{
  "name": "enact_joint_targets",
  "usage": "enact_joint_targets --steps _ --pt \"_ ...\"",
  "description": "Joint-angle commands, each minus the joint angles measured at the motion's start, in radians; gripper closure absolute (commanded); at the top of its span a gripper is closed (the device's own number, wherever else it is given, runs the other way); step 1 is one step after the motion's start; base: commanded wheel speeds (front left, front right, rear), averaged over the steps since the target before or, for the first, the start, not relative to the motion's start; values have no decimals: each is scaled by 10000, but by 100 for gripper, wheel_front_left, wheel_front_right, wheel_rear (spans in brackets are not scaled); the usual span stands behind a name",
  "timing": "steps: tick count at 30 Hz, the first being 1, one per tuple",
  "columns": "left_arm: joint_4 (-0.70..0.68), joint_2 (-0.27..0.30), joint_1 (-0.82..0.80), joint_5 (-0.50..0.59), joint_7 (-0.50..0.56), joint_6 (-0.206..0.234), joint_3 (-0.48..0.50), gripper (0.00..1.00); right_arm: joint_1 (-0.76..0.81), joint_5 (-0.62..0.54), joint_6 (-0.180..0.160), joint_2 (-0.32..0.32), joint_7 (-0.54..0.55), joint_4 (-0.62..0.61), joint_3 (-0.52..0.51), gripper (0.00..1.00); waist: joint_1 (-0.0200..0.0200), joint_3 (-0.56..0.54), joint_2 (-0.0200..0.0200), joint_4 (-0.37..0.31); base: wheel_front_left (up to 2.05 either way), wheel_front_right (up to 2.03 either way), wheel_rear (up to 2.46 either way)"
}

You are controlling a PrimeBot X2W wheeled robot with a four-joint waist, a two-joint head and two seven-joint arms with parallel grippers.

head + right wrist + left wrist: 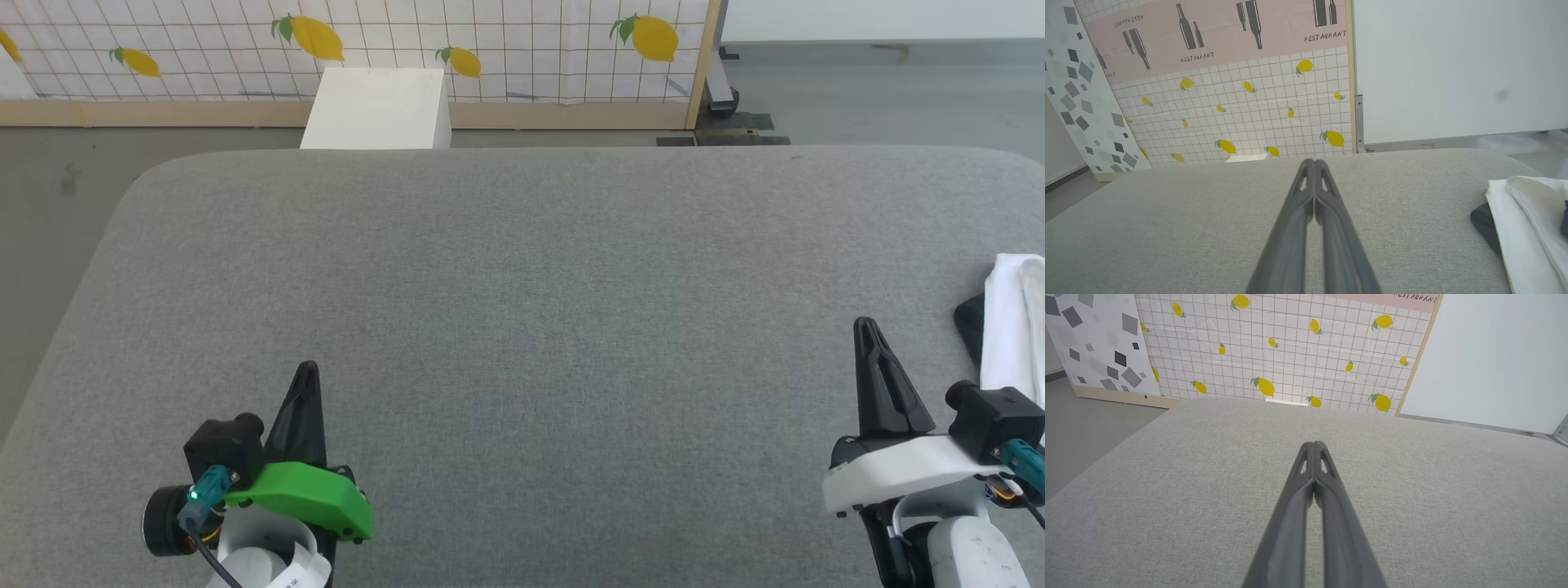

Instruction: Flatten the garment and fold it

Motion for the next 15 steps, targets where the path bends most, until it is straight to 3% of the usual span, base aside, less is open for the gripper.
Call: enact_joint_targets --steps 1,15 --pt "-70 -45 193 224 40 -41 45 100 169 -117 -4 0 78 -96 48 100 0 -1 0 2 0 0 0" --pt "-297 -121 273 595 297 -68 158 100 289 -372 -6 0 364 -325 180 100 0 -4 0 25 0 0 0"
